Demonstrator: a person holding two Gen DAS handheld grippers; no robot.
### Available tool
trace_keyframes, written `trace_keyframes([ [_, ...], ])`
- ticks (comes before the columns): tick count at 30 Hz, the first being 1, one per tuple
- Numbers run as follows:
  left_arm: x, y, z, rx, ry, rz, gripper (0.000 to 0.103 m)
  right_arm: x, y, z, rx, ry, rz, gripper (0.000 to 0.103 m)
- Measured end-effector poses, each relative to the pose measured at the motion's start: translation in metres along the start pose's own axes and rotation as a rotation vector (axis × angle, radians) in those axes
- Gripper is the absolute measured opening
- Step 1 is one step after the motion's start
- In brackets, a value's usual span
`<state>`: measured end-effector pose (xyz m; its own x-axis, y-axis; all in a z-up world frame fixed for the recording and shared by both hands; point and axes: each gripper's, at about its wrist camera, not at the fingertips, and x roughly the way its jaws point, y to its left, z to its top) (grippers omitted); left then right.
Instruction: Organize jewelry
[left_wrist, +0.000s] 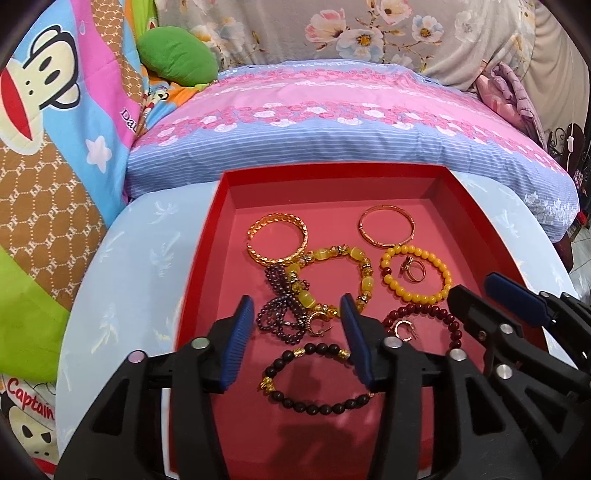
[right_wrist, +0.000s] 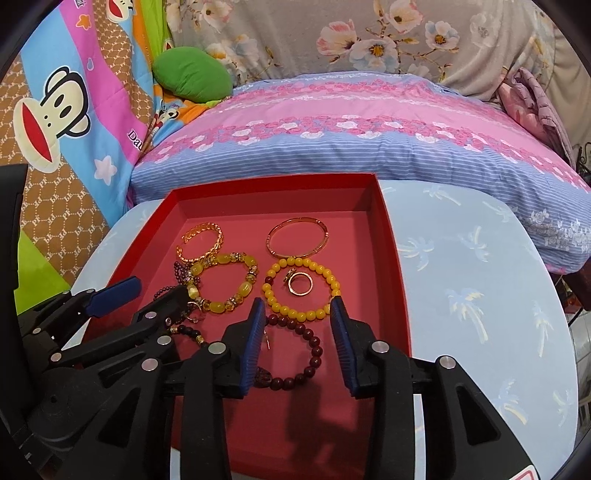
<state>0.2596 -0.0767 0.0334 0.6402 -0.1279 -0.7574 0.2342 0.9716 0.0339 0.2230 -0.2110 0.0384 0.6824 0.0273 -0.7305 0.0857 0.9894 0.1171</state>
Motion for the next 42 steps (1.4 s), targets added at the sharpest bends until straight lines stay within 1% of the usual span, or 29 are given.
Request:
trace_keyframes([
  [1,-0.003,0.0,0.0,0.0,-0.004,0.001,0.049,-0.003,-0.001,-0.001,0.001,-0.004,-0.001,0.041],
  [4,-0.015,0.002,-0.004,0.002,-0.021,0.009,0.057,-0.015,-0.002,-0.004,-0.001,-0.021,-0.012,0.045],
  [6,-0.022,0.002,-0.006,0.002,-0.026,0.014,0.059,-0.023,-0.001,-0.006,-0.005,-0.027,-0.017,0.047],
  [8,-0.03,0.003,-0.009,-0.002,-0.031,0.019,0.066,-0.03,-0.001,-0.009,-0.005,-0.032,-0.016,0.047],
  [9,-0.034,0.004,-0.011,-0.005,-0.034,0.02,0.067,-0.034,0.0,-0.01,-0.005,-0.035,-0.015,0.049],
  [13,-0.051,0.009,-0.02,-0.027,-0.045,0.018,0.074,-0.052,0.002,-0.018,-0.002,-0.049,-0.014,0.055],
  [17,-0.065,0.012,-0.03,-0.036,-0.058,0.023,0.076,-0.069,0.006,-0.028,-0.007,-0.073,-0.031,0.06],
  [20,-0.071,0.014,-0.037,-0.052,-0.05,0.019,0.077,-0.078,0.009,-0.035,-0.023,-0.088,-0.049,0.064],
  [24,-0.079,0.018,-0.048,-0.079,-0.049,0.011,0.08,-0.089,0.009,-0.044,-0.03,-0.099,-0.062,0.074],
  [26,-0.081,0.021,-0.053,-0.09,-0.046,0.016,0.085,-0.094,0.009,-0.048,-0.032,-0.105,-0.07,0.079],
  [28,-0.084,0.022,-0.058,-0.096,-0.045,0.017,0.086,-0.097,0.009,-0.052,-0.034,-0.11,-0.078,0.084],
  [30,-0.085,0.023,-0.062,-0.099,-0.041,0.022,0.088,-0.099,0.009,-0.055,-0.037,-0.108,-0.08,0.084],
  [42,-0.088,0.027,-0.08,-0.109,-0.02,0.041,0.091,-0.099,0.013,-0.071,-0.021,-0.056,-0.08,0.085],
])
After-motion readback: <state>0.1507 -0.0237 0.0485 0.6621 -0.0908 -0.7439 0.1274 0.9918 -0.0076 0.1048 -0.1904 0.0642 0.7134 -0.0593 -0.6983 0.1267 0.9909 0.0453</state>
